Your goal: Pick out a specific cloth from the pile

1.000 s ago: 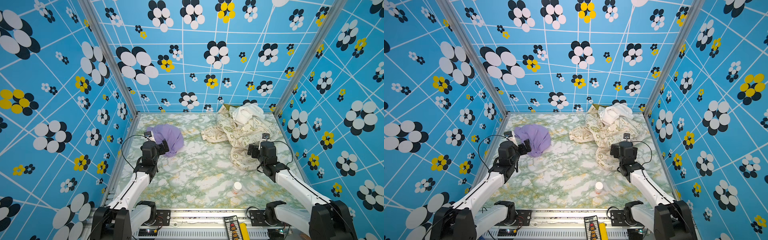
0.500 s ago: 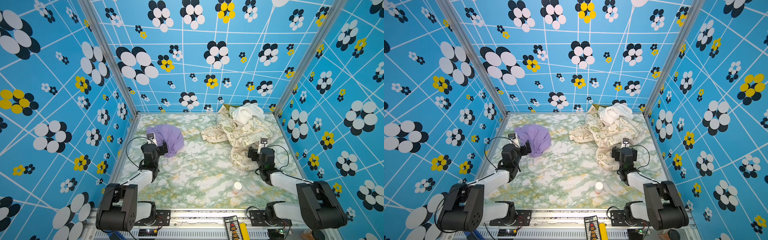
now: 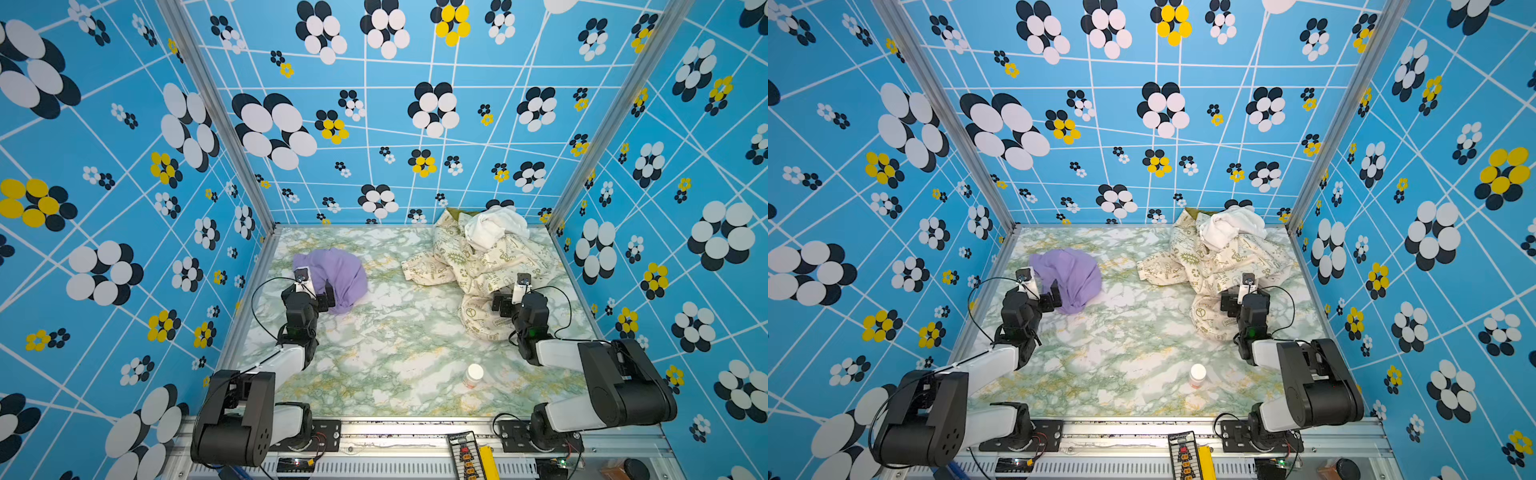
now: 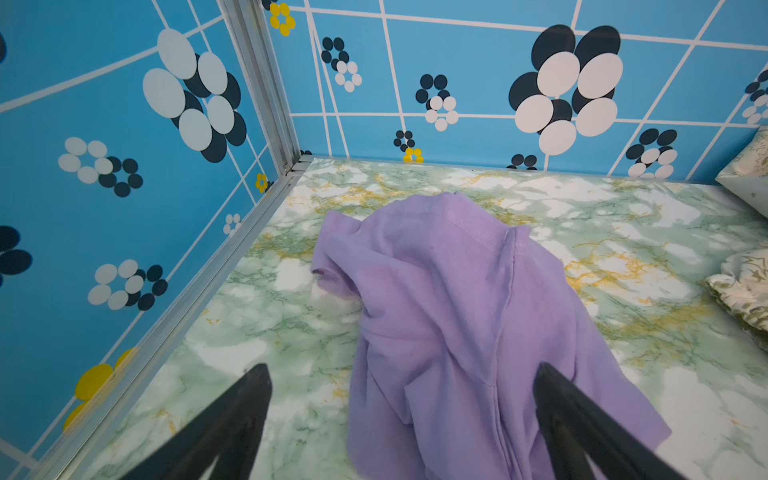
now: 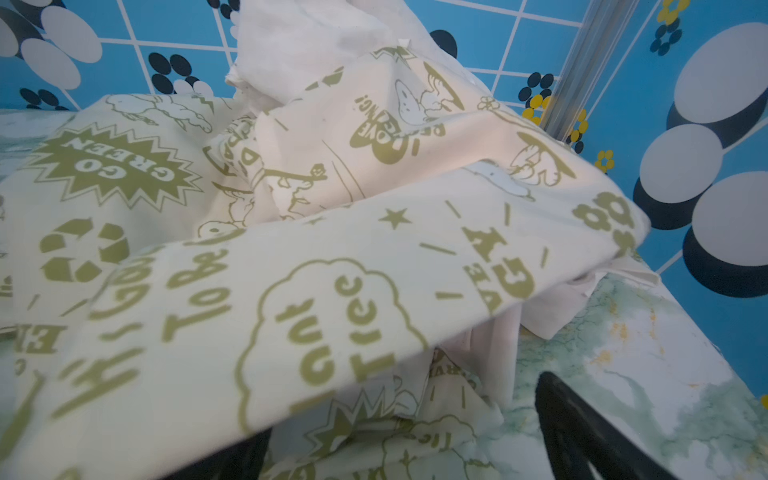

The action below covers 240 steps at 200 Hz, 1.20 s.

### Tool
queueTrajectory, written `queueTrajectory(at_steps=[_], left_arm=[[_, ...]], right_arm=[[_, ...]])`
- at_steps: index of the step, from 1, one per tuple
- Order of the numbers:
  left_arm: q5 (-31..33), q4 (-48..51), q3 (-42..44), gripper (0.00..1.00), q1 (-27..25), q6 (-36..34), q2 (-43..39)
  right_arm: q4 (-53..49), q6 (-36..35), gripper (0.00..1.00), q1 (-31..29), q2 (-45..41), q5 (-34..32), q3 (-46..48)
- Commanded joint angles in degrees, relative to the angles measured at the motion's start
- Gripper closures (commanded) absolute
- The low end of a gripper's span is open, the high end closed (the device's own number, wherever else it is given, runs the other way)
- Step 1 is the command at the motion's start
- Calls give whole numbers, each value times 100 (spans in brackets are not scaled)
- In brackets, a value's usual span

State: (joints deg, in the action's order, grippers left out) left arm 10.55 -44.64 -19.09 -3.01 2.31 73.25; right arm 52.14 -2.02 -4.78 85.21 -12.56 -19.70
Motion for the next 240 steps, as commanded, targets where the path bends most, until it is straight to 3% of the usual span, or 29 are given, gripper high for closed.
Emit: queueTrajectory(at_steps=[1,86,118,240], left_arm=[[39,-527,164,1,71,8,223],[-474,-1619,80,1,106,-175,1615],[-606,-807,-260,1,122,-135,1535],[-580,-856,-247,1,98,-178,1547]], right_arm=[[880,-44,1,39,435,279,177],[392,39,1,67,337,113,-10],[312,97,1,72,336,17,-47],[218,119,1,74,345,16,-108]])
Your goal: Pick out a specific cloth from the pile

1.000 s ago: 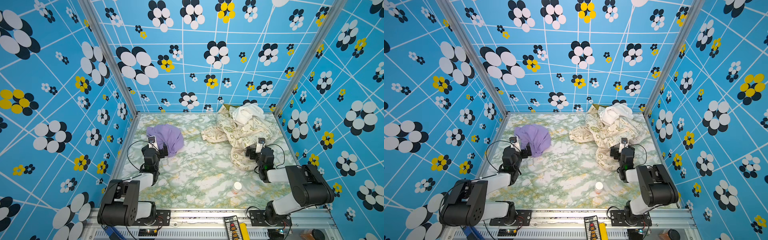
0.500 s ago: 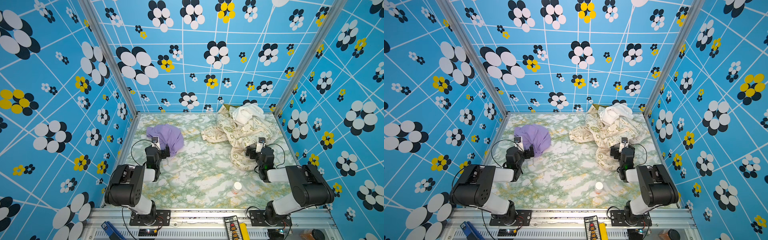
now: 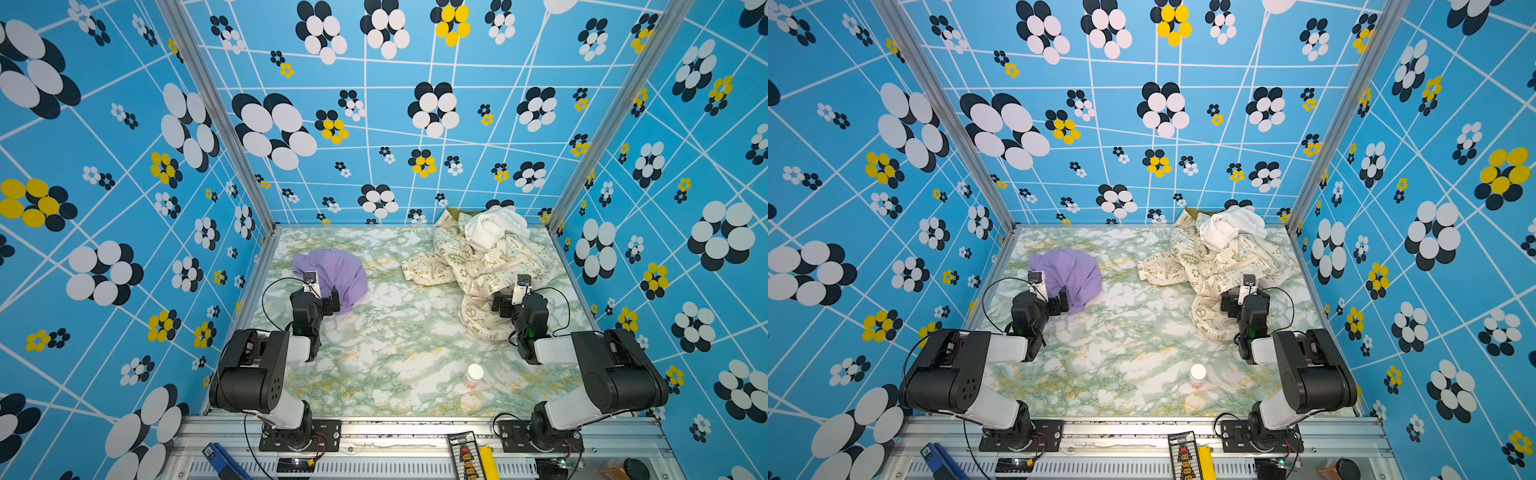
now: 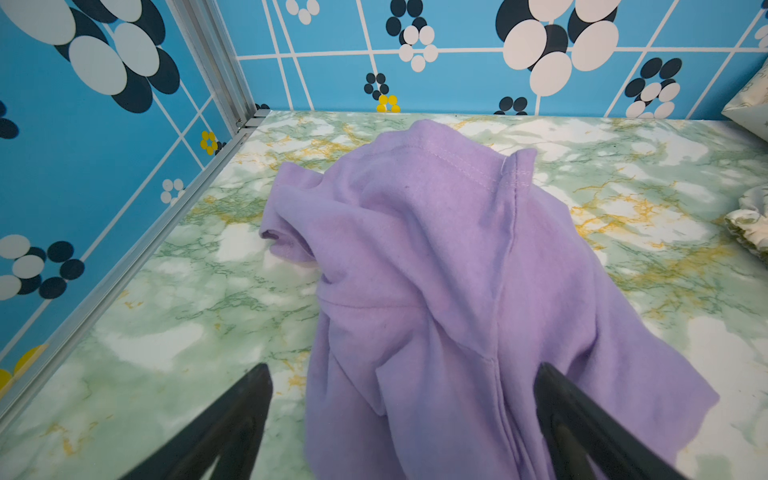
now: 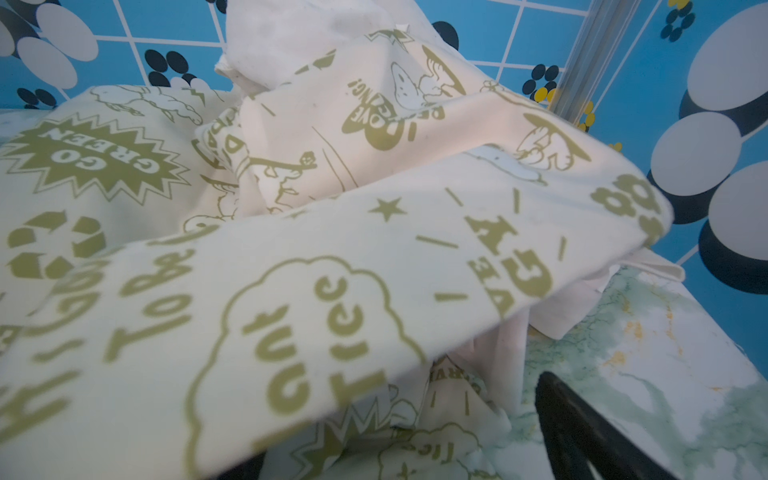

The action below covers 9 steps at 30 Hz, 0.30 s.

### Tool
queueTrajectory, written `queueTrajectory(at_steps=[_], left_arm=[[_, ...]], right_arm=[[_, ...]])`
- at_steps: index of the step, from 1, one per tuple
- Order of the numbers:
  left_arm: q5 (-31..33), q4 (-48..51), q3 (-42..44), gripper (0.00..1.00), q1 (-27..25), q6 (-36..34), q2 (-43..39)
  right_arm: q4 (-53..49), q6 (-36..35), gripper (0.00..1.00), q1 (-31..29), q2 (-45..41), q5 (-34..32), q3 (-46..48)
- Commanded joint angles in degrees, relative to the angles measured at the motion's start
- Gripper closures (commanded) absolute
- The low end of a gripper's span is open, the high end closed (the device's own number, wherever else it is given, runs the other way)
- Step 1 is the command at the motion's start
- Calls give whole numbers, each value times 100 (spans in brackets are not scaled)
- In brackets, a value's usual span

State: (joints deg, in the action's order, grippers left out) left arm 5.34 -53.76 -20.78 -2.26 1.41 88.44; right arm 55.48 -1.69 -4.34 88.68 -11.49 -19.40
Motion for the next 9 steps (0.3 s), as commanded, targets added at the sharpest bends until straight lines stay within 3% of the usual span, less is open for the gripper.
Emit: queueTrajectory(at_steps=[1,9], left_arm=[[-60,57,-82,1,24,-88,26],[-51,52,-80,1,24,-88,24]], right_arm=[[-125,88,1,30,3,-91,-141],[-222,135,1,109,-16,37,-179]])
